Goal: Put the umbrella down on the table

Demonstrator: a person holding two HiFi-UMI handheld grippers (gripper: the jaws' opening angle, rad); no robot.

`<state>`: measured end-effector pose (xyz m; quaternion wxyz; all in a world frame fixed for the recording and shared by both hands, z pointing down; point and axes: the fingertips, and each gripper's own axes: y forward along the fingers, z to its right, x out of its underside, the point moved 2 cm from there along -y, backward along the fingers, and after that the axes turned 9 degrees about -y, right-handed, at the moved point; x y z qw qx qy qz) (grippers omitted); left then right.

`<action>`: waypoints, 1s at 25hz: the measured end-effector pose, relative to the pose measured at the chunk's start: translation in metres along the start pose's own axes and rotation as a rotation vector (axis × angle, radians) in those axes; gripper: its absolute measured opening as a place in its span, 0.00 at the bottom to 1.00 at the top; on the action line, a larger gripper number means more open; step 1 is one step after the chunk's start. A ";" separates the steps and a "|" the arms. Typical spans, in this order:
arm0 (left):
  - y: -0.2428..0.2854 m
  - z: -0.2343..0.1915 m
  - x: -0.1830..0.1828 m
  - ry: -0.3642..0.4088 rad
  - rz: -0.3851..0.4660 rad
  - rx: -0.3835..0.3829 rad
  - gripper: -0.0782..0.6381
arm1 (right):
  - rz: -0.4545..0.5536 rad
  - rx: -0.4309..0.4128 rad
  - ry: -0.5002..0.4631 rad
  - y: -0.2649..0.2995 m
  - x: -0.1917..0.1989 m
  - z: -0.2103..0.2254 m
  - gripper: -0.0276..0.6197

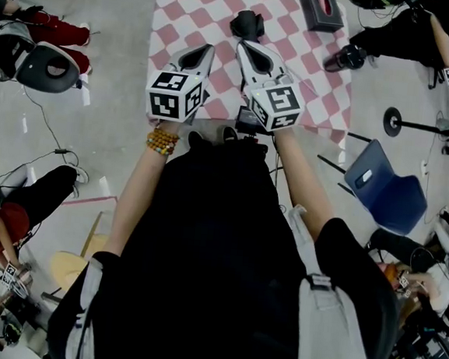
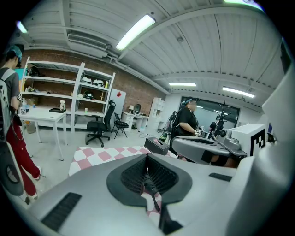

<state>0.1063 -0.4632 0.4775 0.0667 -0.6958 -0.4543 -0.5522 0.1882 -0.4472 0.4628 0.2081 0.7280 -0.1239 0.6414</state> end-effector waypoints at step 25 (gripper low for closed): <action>-0.013 -0.004 0.002 -0.020 -0.017 -0.010 0.13 | -0.029 -0.021 0.034 0.000 0.003 -0.009 0.07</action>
